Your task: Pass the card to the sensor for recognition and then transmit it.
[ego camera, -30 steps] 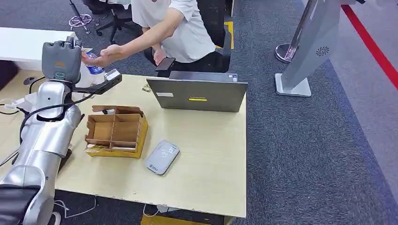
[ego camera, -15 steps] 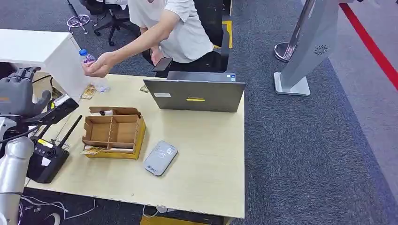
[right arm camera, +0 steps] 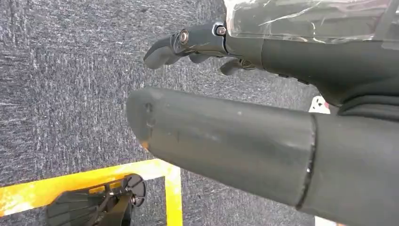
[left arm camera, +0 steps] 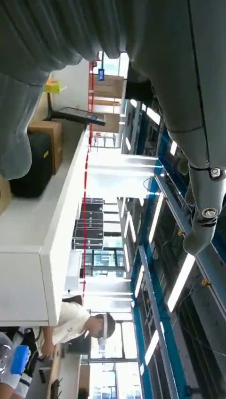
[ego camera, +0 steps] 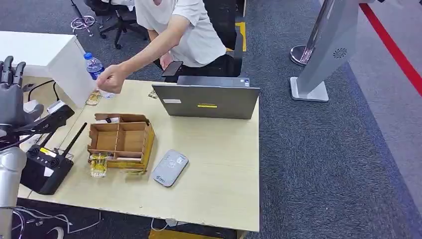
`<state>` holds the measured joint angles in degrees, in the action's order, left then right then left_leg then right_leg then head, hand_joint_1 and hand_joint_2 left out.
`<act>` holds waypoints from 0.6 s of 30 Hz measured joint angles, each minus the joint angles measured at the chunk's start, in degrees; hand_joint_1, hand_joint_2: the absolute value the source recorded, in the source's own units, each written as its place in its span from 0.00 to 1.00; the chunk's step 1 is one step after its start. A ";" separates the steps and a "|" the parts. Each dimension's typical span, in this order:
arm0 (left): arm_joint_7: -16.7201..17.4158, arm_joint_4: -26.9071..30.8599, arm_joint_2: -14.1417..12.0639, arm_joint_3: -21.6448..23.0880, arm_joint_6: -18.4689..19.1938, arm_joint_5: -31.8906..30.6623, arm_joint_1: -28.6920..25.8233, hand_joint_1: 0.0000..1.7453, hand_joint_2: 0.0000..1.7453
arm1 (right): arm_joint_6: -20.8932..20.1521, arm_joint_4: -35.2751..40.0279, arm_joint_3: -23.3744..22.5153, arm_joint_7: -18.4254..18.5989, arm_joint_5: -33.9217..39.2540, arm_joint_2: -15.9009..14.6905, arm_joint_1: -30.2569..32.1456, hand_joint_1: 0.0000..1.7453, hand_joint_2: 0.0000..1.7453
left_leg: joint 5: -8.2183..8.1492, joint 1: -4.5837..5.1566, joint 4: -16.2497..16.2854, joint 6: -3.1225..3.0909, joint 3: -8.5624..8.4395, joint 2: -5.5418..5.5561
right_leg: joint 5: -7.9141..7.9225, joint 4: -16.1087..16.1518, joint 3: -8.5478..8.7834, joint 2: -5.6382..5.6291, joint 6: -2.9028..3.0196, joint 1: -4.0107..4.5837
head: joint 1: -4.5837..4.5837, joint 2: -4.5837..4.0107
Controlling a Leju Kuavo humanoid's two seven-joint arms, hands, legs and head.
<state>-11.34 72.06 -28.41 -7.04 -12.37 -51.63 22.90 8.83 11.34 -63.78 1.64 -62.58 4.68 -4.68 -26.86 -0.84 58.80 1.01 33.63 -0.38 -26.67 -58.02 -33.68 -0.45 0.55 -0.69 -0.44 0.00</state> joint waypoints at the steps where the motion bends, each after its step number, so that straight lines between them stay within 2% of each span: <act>1: 0.00 0.00 -0.04 -0.07 -0.07 0.04 -0.16 0.00 1.00 | 0.02 0.00 0.00 0.00 0.00 0.00 -0.02 0.00 0.00 | 0.00 0.00 0.00 0.00 0.01 0.00 | 0.00 0.00 0.00 0.02 0.00 0.00 | 0.00 0.00; 6: -0.31 0.07 -1.44 -1.49 -0.72 1.93 -2.14 0.00 1.00 | 0.11 0.00 -0.07 -0.02 0.15 0.00 0.02 0.00 0.00 | 0.00 -0.01 -0.01 0.01 0.00 -0.03 | 0.00 -0.03 -0.01 -0.02 0.01 0.01 | 0.02 0.00; 9: -1.01 0.66 -3.46 -4.05 -0.74 4.40 -4.74 0.00 1.00 | 0.22 0.00 -0.15 -0.04 0.28 0.00 0.02 0.00 0.00 | 0.00 -0.06 -0.03 0.02 0.04 -0.10 | -0.01 -0.05 0.00 -0.08 0.03 0.07 | 0.02 0.00; 13: -3.26 1.16 -7.63 -11.51 -0.20 10.39 -10.16 0.00 1.00 | 0.24 0.00 -0.77 -0.09 1.03 0.00 0.10 0.00 0.00 | -0.04 -0.18 -0.03 0.08 0.04 -0.22 | -0.05 -0.03 -0.05 -0.21 0.09 0.17 | 0.09 0.00; 18: -6.66 0.16 -12.43 -26.03 2.57 16.32 -17.11 0.00 1.00 | 0.46 0.00 -1.40 0.00 1.05 -0.02 0.25 0.00 0.00 | -0.14 -0.34 -0.04 0.22 0.11 -0.24 | -0.15 0.00 -0.05 -0.19 0.23 0.33 | 0.11 0.00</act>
<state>-18.00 72.22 -40.84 -33.07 -9.80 -35.30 5.79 9.29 11.34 -65.18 1.64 -61.53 4.66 -4.43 -27.00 -1.19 58.76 1.23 33.74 -0.62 -26.82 -58.02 -33.73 -0.64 0.78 -0.36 -0.33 0.00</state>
